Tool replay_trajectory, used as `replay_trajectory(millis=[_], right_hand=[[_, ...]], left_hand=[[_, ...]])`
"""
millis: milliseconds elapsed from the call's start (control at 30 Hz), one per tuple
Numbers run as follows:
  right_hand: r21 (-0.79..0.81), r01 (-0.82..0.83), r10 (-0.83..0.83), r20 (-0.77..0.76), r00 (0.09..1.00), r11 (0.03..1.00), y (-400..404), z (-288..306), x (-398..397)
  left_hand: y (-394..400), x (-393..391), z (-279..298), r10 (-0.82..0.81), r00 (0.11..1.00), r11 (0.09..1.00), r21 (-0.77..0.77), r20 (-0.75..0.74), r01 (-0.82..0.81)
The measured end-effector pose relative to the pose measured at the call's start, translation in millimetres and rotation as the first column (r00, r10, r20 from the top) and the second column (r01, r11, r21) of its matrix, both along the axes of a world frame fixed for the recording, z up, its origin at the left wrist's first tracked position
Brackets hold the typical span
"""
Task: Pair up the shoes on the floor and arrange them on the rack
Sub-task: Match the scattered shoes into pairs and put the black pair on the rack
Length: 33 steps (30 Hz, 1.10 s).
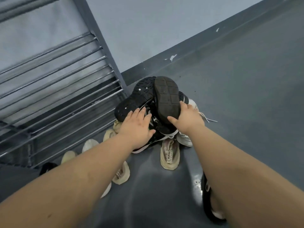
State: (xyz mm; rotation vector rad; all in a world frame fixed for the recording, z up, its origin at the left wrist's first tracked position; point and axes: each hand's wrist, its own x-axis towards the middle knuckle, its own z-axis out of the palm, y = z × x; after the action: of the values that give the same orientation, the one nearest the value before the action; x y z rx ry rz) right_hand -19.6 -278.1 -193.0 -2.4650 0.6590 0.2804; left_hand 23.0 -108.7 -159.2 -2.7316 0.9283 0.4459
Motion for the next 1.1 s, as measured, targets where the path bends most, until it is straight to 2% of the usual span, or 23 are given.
replay_trajectory(millis=[133, 300, 367, 433, 567, 767, 900, 1033, 1100], right_hand=[[0.162, 0.086, -0.094, 0.039, 0.995, 0.983, 4, -12, 0], [0.259, 0.122, -0.147, 0.077, 0.986, 0.958, 0, -25, -3], [0.309, 0.153, -0.189, 0.091, 0.978, 0.939, -3, -29, -3], [0.407, 0.195, -0.260, 0.110, 0.959, 0.892, -5, -35, -2], [0.667, 0.287, -0.430, 0.056, 0.901, 0.688, -4, -37, 1], [0.822, 0.345, -0.587, -0.017, 0.809, 0.452, -4, -26, 0], [0.852, 0.350, -0.621, -0.037, 0.783, 0.390, 14, -15, 0], [0.855, 0.282, -0.549, 0.004, 0.836, 0.435, 41, 4, -7], [0.864, 0.250, -0.516, 0.013, 0.856, 0.437, 58, 12, -11]], left_hand=[[-33, 13, -3, 0.001, 1.000, 0.998, -0.056, -0.002, -0.001], [-52, 30, -17, 0.124, 0.992, 0.990, -0.072, 0.003, -0.124], [-54, 35, -24, 0.188, 0.980, 0.978, -0.079, -0.065, -0.193], [-54, 40, -32, 0.249, 0.949, 0.949, -0.146, -0.195, -0.279], [-52, 41, -36, 0.306, 0.844, 0.826, -0.318, -0.441, -0.465], [-57, 33, -35, 0.380, 0.695, 0.558, -0.448, -0.610, -0.699], [-42, 30, -20, 0.341, 0.635, 0.449, -0.474, -0.693, -0.758], [-3, 22, -6, 0.345, 0.590, 0.394, -0.457, -0.730, -0.797], [18, 9, 2, 0.337, 0.545, 0.304, -0.459, -0.768, -0.835]])
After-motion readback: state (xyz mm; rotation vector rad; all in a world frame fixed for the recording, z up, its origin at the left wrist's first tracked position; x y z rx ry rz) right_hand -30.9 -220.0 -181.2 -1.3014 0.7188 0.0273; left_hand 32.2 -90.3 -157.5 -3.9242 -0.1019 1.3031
